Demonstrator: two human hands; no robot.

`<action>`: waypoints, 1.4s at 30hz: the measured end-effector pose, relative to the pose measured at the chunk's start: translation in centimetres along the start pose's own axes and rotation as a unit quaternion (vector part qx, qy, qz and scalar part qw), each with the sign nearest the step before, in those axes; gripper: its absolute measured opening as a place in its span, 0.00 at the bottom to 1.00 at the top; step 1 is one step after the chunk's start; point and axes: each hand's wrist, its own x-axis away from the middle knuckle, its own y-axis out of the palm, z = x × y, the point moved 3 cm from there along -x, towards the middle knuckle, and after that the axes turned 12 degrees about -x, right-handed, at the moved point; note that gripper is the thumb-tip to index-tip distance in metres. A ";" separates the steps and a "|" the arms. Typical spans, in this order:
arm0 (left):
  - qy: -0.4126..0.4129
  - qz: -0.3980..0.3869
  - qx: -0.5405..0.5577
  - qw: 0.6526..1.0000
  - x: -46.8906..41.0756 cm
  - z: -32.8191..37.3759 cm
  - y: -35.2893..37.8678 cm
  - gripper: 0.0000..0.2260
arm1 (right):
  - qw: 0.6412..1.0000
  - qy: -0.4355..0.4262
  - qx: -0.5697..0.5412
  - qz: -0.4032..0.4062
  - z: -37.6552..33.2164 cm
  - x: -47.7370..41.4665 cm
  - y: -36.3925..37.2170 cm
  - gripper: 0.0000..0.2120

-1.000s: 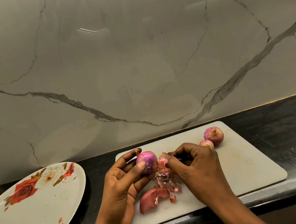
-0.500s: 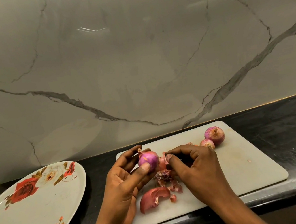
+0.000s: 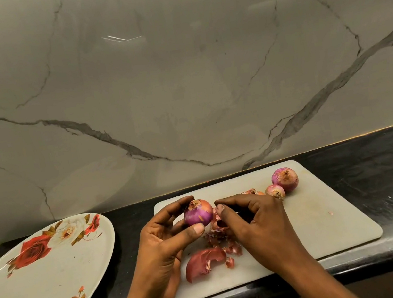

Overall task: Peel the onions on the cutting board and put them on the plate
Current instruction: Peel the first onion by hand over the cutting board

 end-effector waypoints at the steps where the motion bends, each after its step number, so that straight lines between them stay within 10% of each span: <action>1: -0.001 -0.007 -0.001 1.000 0.0 -0.1 0.0 0.26 | 1.000 0.000 -0.012 -0.005 0.0 0.0 0.0 0.09; 42: -0.016 -0.069 0.011 0.997 0.3 0.6 0.5 0.22 | 0.998 0.012 -0.042 -0.055 -0.1 -0.3 -0.2 0.16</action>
